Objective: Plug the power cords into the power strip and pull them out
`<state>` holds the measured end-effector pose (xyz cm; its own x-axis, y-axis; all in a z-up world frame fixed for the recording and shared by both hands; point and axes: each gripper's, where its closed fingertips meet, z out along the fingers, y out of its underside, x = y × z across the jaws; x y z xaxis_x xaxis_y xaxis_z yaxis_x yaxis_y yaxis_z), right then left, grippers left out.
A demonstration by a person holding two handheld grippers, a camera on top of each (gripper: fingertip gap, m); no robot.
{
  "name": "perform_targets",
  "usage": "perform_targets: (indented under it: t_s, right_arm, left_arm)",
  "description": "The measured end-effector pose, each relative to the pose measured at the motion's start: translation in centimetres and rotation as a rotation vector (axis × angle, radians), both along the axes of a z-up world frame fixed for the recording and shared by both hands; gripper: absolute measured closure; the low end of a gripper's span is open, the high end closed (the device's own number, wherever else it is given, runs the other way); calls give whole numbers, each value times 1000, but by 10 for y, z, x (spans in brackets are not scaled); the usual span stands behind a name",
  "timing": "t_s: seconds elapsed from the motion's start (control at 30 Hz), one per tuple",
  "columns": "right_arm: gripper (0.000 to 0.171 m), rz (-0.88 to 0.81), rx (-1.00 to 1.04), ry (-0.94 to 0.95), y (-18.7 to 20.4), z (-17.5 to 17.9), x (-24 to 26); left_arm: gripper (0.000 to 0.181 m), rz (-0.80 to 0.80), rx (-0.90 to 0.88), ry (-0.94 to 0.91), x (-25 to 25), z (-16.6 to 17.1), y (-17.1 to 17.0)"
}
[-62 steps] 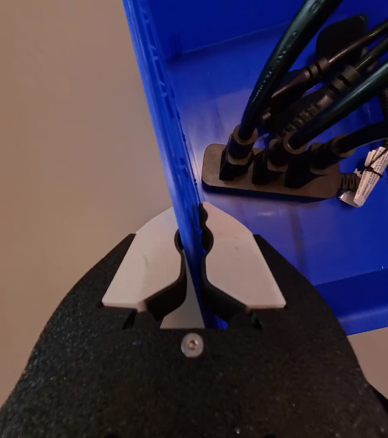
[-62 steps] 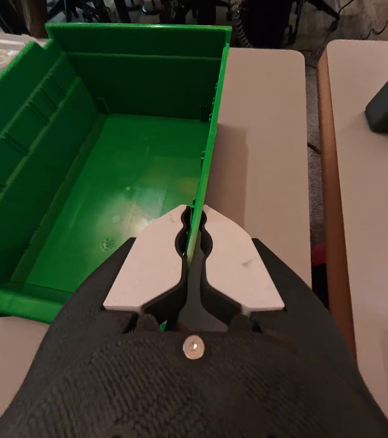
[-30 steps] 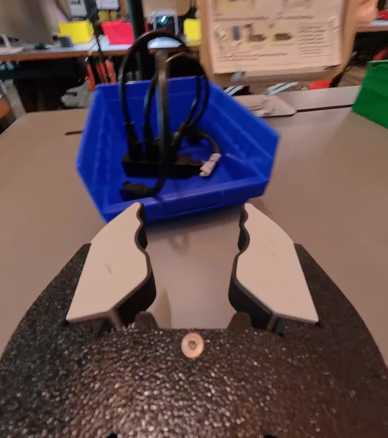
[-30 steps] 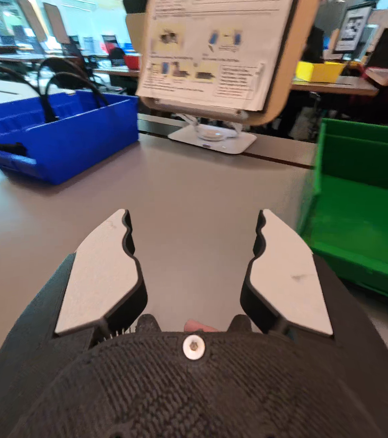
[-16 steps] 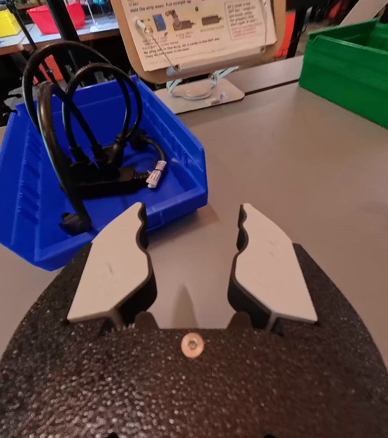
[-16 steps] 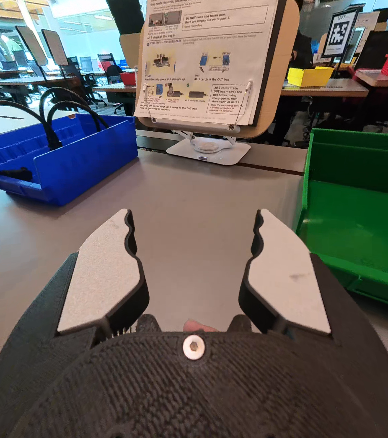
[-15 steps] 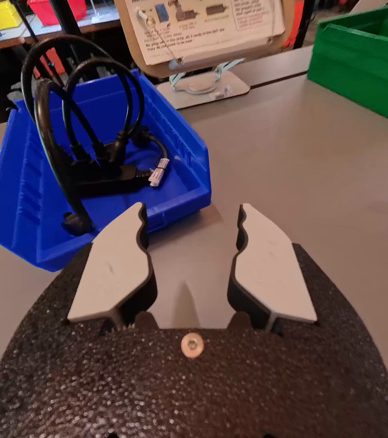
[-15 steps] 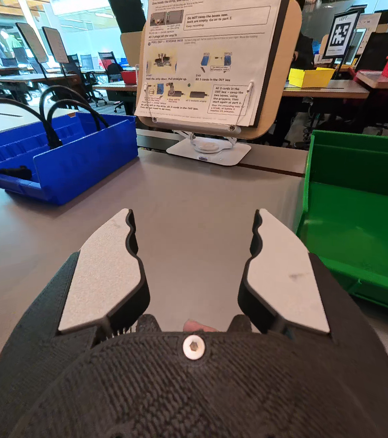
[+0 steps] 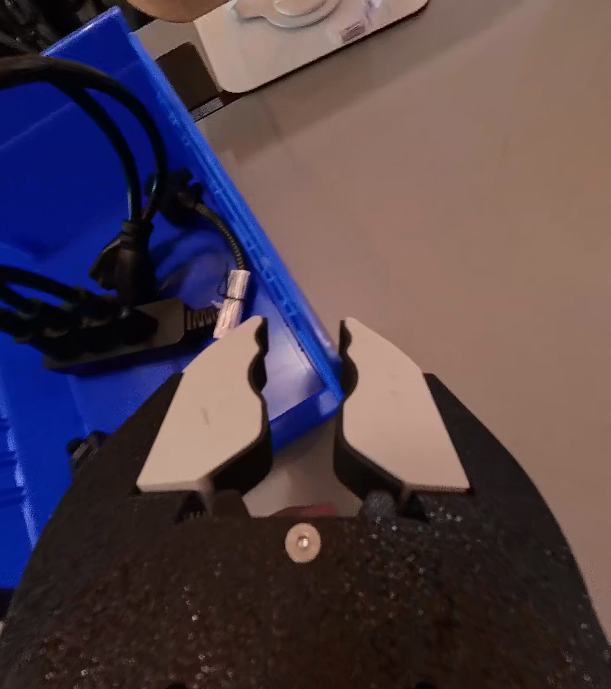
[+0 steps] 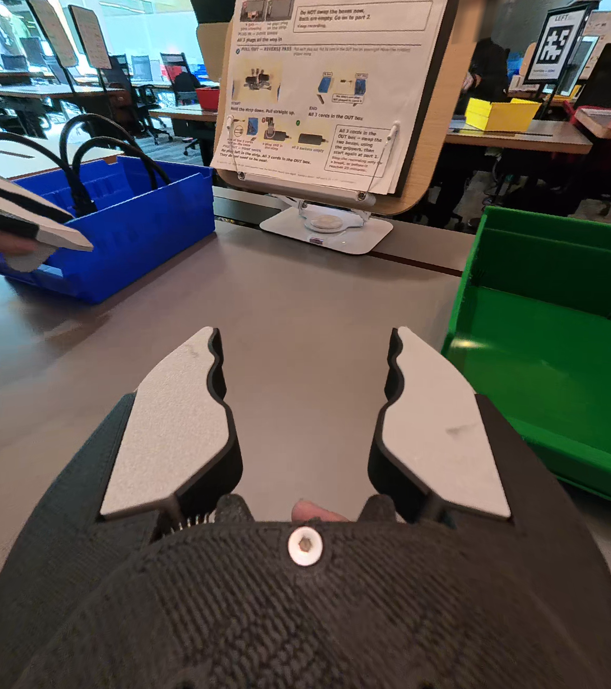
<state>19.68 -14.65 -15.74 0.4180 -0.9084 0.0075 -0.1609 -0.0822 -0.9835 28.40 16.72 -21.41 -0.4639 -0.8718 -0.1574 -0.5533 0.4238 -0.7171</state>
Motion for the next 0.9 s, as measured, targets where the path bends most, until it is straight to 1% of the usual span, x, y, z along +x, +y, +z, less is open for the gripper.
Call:
perform_targets:
  t_s: [0.03,0.17,0.23,0.3,0.33,0.4,0.47,0.5,0.57,0.6,0.63,0.73,0.77,0.83,0.9]
  right_arm:
    - [87,-1,5,-1,-4,1,0]
    - [89,-15,35,9,-17,0,0]
    - [90,-21,54,17,-22,-2,0]
    - [91,-23,75,25,-25,-2,0]
    - [92,-19,83,27,-25,-2,0]
    - [92,-9,84,34,-24,-2,-1]
    - [92,-2,70,34,-23,-2,-2]
    - [92,-2,66,33,-23,-2,-2]
    - [93,-5,70,33,-24,-1,-1]
    - [93,-3,76,34,-23,-1,-1]
    - [93,-1,80,35,-23,-1,-1]
    - [93,0,74,44,-24,-4,-1]
    - [93,0,69,50,-25,-6,0]
    - [94,-4,70,63,-26,-10,1]
    - [94,-4,78,76,-26,-14,3]
  left_arm:
    - [150,-8,6,-9,2,-2,-4]
    - [142,2,20,-4,5,-11,-11]
    - [146,16,41,-16,6,-12,-9]
    - [154,9,81,-16,5,-12,-4]
    - [152,-8,82,-2,3,-12,-5]
    - [139,-47,52,-1,1,-3,-5]
    - [139,-52,12,-47,4,19,4]
    - [138,-33,-10,-60,7,30,12]
    - [137,48,-67,-20,14,40,34]
    - [136,100,-84,10,18,39,47]
    - [131,155,-80,35,24,37,61]
    - [117,295,-1,91,34,26,98]
    - [116,321,15,82,38,25,104]
    - [117,370,-11,61,47,24,109]
    - [115,402,-69,75,57,17,105]
